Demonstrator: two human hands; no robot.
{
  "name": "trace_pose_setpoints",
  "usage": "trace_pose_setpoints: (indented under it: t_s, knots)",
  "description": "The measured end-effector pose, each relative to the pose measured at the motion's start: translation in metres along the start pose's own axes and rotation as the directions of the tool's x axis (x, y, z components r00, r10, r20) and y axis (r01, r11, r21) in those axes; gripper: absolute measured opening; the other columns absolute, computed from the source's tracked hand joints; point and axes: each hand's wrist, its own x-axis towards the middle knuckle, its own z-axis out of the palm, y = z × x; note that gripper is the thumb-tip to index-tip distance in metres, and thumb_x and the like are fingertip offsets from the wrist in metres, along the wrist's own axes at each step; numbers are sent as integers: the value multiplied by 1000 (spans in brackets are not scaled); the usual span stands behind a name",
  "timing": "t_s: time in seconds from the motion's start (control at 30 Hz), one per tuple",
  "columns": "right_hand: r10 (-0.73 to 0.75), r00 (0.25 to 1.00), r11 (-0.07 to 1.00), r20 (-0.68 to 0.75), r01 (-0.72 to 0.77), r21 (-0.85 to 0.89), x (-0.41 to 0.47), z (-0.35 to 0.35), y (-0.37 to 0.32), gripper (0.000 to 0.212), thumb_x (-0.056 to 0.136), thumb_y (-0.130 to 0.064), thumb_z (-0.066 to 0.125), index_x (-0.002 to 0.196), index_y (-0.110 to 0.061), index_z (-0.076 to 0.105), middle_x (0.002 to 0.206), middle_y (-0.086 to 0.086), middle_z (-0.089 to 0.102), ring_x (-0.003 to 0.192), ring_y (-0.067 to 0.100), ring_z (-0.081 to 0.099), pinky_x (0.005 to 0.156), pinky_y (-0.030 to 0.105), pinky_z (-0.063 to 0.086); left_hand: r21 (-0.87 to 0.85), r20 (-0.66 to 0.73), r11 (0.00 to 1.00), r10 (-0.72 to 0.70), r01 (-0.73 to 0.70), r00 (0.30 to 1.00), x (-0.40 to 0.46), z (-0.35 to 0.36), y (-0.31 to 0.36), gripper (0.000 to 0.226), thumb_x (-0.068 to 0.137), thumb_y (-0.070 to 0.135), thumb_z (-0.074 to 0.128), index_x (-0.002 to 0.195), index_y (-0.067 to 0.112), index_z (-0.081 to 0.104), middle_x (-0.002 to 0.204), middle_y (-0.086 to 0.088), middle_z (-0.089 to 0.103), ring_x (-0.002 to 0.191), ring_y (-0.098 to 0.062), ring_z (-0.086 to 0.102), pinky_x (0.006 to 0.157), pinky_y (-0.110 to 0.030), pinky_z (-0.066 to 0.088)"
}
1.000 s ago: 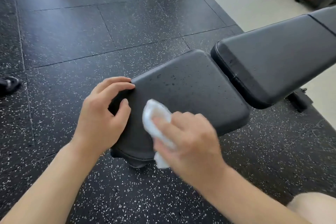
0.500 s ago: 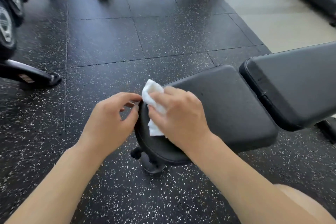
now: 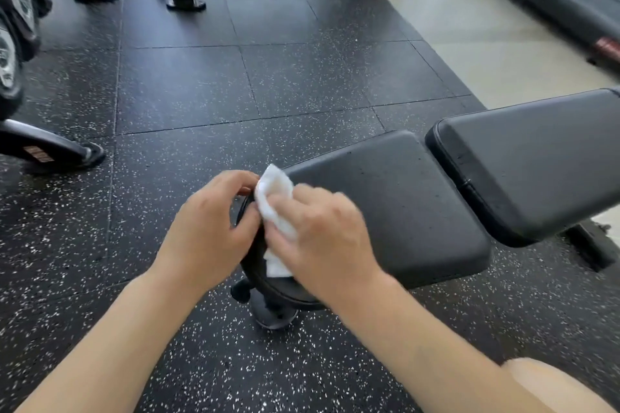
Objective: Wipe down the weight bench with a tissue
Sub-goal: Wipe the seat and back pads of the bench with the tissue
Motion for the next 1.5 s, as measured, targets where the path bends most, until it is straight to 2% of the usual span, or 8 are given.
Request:
trace_pose_setpoints:
  t_s: [0.17,0.3,0.5,0.73,0.97,1.2,1.4,1.5]
  knots:
    - [76,996,996,-48,-78,-49,-5,-17,46,16,87,-33,68,96,-22,72,68,0,47,60,29,54,54,37,45,-21,-22,999,-29,29,999,8,9,5,29,96,7,60,116,26,68,120,19,64,114,-5,61,100,-41,53]
    - [327,943,938,-65,-332,-95,3,-33,91,33,93,-36,65,125,-27,69,75,1,51,74,34,61,65,39,46,50,65,999,7,-11,998,3,19,12,33,96,19,65,129,25,65,138,17,56,130,-5,50,109,-6,27]
    - [36,999,999,-1,-36,-20,-6,-8,28,25,90,-41,55,99,-25,72,75,-2,55,66,26,58,58,39,44,29,30,999,-36,35,999,11,28,20,26,92,4,61,111,21,65,130,12,62,121,-11,56,101,-5,30]
    - [430,900,899,-75,-434,-63,5,-40,130,23,96,-41,60,108,-27,73,80,-5,46,81,28,60,67,34,37,200,105,976,-110,88,988,10,41,48,39,95,25,62,134,27,59,147,10,50,135,-18,43,114,-37,37]
    - [76,996,997,-39,-75,34,3,-11,54,18,85,-35,73,87,-18,70,71,1,56,62,29,58,57,35,39,247,-18,960,-133,133,991,4,52,50,36,93,24,63,129,24,59,142,7,57,132,-22,48,104,-46,44]
    - [320,947,945,-41,-322,-57,-6,-44,126,24,96,-42,59,113,-30,70,82,-2,54,81,26,61,71,37,43,405,117,914,-41,-9,992,5,56,64,49,90,39,52,136,24,60,150,-2,51,142,-28,43,114,-56,35]
    - [-17,999,1000,-42,17,18,-74,-34,75,12,93,-32,62,100,-25,69,73,-8,32,63,19,31,56,36,30,374,247,914,66,-158,967,19,54,56,53,94,42,41,142,25,58,156,4,46,148,-25,38,118,-58,30]
    - [29,996,1000,-88,-29,2,-89,-44,106,19,94,-32,64,109,-25,73,73,-9,31,63,18,34,56,36,33,361,321,890,161,-278,933,22,57,58,53,96,41,41,142,23,60,157,5,48,151,-26,36,118,-60,29]
